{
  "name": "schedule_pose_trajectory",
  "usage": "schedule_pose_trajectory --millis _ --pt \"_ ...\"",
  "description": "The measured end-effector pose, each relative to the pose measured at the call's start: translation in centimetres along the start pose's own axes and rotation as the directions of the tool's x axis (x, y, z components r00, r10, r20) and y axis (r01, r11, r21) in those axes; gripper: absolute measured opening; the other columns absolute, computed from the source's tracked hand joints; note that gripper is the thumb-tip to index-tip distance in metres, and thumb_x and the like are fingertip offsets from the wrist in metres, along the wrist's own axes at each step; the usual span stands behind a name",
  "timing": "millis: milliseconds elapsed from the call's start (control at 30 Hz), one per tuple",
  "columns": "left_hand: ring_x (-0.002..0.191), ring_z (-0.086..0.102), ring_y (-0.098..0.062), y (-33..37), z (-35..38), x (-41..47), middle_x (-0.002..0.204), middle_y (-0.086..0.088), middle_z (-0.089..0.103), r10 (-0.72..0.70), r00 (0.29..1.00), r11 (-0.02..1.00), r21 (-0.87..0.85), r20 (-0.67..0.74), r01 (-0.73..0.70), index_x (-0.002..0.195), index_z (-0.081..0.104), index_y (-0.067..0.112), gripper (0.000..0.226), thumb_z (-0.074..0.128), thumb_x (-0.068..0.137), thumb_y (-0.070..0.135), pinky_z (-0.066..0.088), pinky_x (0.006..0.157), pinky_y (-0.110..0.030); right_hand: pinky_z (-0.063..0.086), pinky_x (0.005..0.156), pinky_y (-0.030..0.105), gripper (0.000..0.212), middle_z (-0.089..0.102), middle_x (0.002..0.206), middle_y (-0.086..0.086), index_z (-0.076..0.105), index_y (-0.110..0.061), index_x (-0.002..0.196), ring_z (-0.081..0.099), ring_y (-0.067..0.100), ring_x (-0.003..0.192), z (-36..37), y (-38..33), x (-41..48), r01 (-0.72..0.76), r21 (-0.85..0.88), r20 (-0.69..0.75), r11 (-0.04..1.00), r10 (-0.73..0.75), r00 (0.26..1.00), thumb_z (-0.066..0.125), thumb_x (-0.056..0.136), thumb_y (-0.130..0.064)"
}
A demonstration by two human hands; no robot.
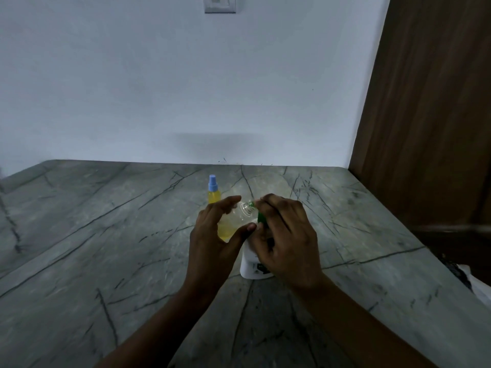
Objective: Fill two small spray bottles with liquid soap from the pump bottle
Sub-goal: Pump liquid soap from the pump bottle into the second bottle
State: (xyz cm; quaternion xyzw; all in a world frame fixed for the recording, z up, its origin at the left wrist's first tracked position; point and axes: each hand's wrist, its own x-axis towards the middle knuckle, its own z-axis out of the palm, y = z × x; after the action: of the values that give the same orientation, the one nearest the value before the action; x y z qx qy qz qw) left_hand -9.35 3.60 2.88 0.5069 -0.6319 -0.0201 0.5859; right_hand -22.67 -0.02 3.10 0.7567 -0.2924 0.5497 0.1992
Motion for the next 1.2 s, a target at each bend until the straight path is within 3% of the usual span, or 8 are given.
schedule_pose_trajectory --millis 300,500,667,833,1000,1200 --pt "0.101 0.052 0.000 0.6 -0.2 0.3 0.106 0.027 0.049 0.011 1.000 1.000 -0.020 -0.023 -0.012 0.116 0.049 0.033 0.049 0.072 0.073 0.025 0.050 0.079 -0.029 0.042 0.078 0.022 0.034 0.065 0.105 0.014 0.066 0.000 0.106 0.050 0.021 0.099 -0.7 -0.2 0.8 -0.009 -0.018 0.031 1.000 0.010 0.999 0.053 0.082 -0.019" --pt "0.099 0.049 0.008 0.9 -0.1 0.4 0.105 0.030 0.047 0.005 0.999 1.000 -0.021 -0.033 -0.006 0.117 0.048 0.033 0.050 0.071 0.073 0.025 0.048 0.078 -0.026 0.045 0.079 0.021 0.036 0.062 0.111 0.014 0.057 -0.004 0.116 0.050 0.021 0.104 -0.7 0.2 0.8 0.024 -0.039 0.049 0.999 -0.022 0.999 0.051 0.086 -0.023" --pt "0.100 0.050 0.004 1.0 0.0 0.5 0.105 0.023 0.050 -0.007 0.999 0.999 -0.036 -0.041 0.005 0.118 0.050 0.031 0.050 0.073 0.073 0.022 0.049 0.079 -0.028 0.048 0.079 0.023 0.038 0.063 0.111 0.015 0.063 -0.001 0.113 0.050 0.022 0.106 -0.9 0.1 0.9 0.008 -0.043 0.053 0.999 -0.006 0.999 0.048 0.087 -0.023" --pt "0.100 0.050 0.003 1.1 0.0 0.4 0.106 0.016 0.053 -0.011 0.999 0.999 -0.043 -0.039 0.009 0.118 0.051 0.029 0.050 0.072 0.073 0.024 0.049 0.079 -0.027 0.040 0.088 0.024 0.037 0.060 0.113 0.015 0.054 -0.004 0.118 0.049 0.023 0.107 -0.5 0.1 0.7 0.009 -0.022 0.034 1.000 -0.008 0.999 0.050 0.086 -0.022" --pt "0.099 0.050 0.003 0.8 -0.1 0.3 0.105 0.026 0.050 -0.003 0.999 1.000 -0.029 -0.035 0.002 0.118 0.052 0.029 0.050 0.073 0.073 0.024 0.047 0.077 -0.024 0.040 0.089 0.022 0.036 0.060 0.114 0.015 0.056 -0.004 0.117 0.050 0.024 0.108 -0.3 0.0 0.4 -0.010 0.012 0.012 1.000 0.010 1.000 0.050 0.087 -0.022" --pt "0.101 0.050 0.003 0.3 0.0 0.0 0.104 0.025 0.051 -0.007 1.000 0.999 -0.034 -0.018 0.007 0.116 0.051 0.031 0.050 0.074 0.073 0.023 0.045 0.077 -0.020 0.042 0.088 0.023 0.033 0.063 0.109 0.017 0.059 -0.002 0.113 0.052 0.025 0.105 0.3 0.2 -0.4 -0.003 0.018 -0.007 1.000 0.003 1.000 0.050 0.087 -0.020"
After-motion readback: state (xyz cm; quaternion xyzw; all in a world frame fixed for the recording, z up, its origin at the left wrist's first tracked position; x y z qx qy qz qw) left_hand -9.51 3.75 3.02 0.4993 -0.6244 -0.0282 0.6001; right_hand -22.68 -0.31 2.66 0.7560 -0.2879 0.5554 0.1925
